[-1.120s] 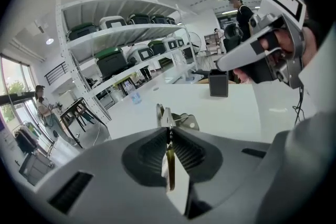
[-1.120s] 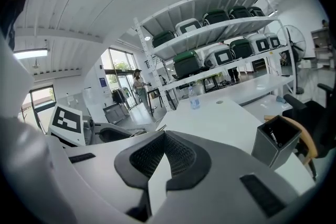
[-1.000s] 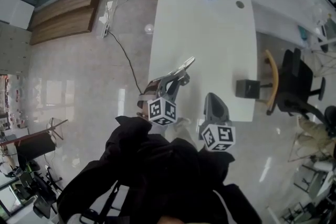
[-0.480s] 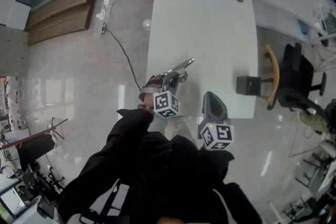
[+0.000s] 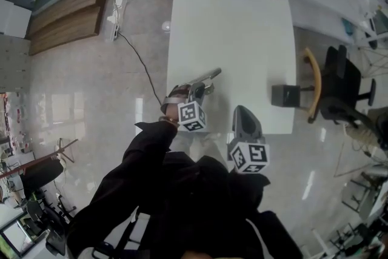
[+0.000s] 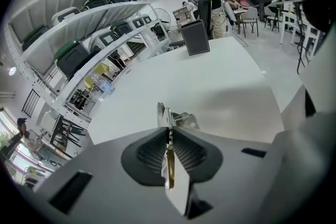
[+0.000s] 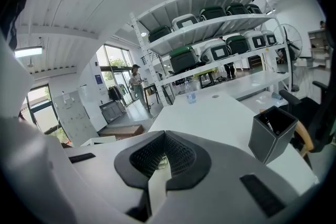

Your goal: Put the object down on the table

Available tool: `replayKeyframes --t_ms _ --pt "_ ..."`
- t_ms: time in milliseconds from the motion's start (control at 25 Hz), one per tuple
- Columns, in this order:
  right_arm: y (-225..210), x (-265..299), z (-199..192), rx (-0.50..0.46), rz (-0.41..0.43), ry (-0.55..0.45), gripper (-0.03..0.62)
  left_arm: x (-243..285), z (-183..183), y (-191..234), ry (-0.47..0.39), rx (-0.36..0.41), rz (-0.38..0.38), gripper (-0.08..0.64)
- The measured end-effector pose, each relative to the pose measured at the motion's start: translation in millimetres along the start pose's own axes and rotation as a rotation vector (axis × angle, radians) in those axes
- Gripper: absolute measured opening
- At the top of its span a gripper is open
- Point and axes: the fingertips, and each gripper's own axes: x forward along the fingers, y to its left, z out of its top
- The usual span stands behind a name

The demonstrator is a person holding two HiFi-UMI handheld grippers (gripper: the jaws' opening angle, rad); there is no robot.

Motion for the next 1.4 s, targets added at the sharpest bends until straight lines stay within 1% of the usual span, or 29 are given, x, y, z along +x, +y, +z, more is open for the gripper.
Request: replayKeyframes --t_ms 360,440,520,560,840,960,1120,1200,1280,1400 --pt "-1.9 -3.7 2.8 0.003 -0.012 -0.003 0.002 17.2 -15.9 -15.4 0.042 0.018 -0.023 0.034" --pt "-0.7 -4.4 2.9 0.003 -0.010 -0.002 0.003 17.6 -17.9 -16.4 0.049 0.019 -0.019 0.037" --pt "-1.3 -5.2 2.5 0.002 -0.010 0.000 0.003 18.1 -18.7 -17.9 0.053 0.009 -0.023 0.053" --pt "-1.9 -5.5 2.4 -0.001 -0.011 0.001 0.002 18.7 -19.2 -19.1 0.055 0.003 -0.029 0.082" --pt "-3.3 -7.4 -0.8 -0.011 -0.023 -0.002 0.003 13.1 -17.0 -24.4 0.059 -0.031 -0.078 0.109" --pt "-1.4 -6.9 2.0 -0.028 -0.023 -0.009 0.003 6.6 -14.0 -23.9 0.054 -0.047 -0.076 0.109" --pt "-1.0 -9.2 7.7 -0.028 -0.038 -0.023 0.002 -6.2 -13.1 -21.9 0.042 -0.085 -0.051 0.109" --pt "1.5 -9.9 14.8 -0.040 -0.029 -0.034 0.002 -13.7 -12.8 -16.5 0.032 -0.123 -0.041 0.109" --pt "2.8 -9.1 20.4 -0.049 -0.023 -0.044 0.002 -23.6 -9.6 -6.3 0.011 -0.181 -0.035 0.109" --pt "4.4 -8.9 28.0 -0.056 -0.022 -0.060 0.003 -35.4 -5.6 4.9 -0.027 -0.287 -0.040 0.109"
